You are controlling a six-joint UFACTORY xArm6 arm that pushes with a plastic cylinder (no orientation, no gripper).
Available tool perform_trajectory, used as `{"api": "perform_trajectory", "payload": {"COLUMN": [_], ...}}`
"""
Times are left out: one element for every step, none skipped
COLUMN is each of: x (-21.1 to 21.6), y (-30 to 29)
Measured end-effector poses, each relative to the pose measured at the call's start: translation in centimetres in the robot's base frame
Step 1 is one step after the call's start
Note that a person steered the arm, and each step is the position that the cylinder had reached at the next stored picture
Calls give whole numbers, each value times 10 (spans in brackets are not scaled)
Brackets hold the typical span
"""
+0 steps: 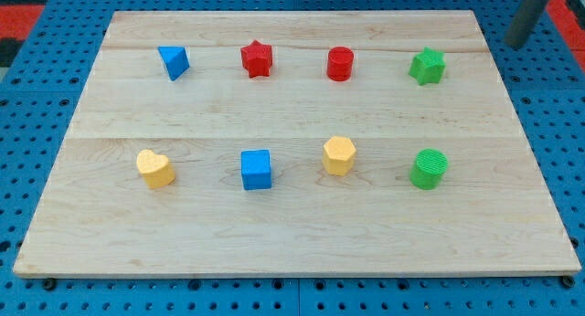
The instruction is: Move the green star towards the green circle
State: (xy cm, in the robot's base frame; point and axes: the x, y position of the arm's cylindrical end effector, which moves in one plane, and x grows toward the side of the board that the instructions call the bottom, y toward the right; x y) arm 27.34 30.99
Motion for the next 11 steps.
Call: {"api": "perform_trajectory", "payload": {"x": [-9, -11, 6, 31, 62, 88, 86, 82, 106, 146, 168], "y": [-49, -84, -115, -121, -121, -121, -121, -131, -147, -152, -152]}}
